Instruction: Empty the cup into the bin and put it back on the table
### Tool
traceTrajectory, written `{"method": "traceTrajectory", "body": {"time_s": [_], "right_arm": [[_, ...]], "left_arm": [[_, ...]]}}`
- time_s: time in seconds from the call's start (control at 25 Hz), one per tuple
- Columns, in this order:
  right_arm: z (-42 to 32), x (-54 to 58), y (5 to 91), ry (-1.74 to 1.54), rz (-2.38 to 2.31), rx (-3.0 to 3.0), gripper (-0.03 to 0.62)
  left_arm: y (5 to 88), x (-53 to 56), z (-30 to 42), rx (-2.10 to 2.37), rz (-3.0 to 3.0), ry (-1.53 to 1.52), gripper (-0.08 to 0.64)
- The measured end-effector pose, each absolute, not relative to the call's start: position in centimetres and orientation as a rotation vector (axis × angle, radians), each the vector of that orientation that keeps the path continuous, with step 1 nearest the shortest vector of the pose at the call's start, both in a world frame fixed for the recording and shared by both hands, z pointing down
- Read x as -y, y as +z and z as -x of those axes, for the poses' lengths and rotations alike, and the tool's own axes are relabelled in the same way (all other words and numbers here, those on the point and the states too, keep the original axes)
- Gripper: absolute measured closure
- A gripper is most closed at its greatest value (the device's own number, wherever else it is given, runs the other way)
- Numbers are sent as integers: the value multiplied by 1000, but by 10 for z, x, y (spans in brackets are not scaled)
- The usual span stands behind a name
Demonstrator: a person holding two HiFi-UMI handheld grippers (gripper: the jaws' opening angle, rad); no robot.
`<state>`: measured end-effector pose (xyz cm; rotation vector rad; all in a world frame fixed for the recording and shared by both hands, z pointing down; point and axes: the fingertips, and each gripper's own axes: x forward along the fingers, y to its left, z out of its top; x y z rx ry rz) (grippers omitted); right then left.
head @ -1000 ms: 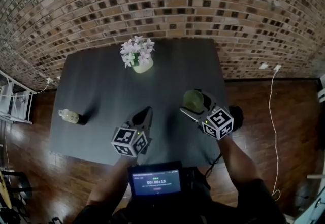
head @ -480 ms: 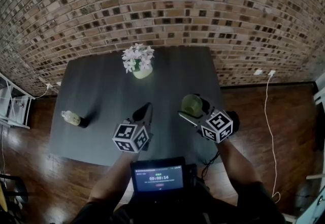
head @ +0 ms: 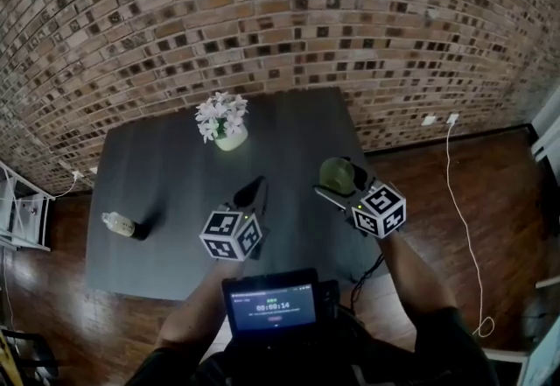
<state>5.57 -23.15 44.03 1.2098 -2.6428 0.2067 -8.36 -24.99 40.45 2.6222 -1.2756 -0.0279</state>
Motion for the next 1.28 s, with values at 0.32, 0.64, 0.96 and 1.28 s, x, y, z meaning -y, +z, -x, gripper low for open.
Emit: {"method": "traceTrajectory", "body": {"time_s": [0.32,0.64,0.96,1.28], "right_arm": [[-99,228,428,234,-1363,2565,198],[-149,221,414,244,-1566,2414,198],[-191,212,403,272,-1744,2297,198],[-253,207,407,284,-1772,2283,198]], "left_arm": [[400,251,37,1115,-2679,-32,557],[400,257,-3,931,-2748,21,557],[399,264,-31,815,-2760,-7,557],[401,268,-73,858,-2778,22,557]]}}
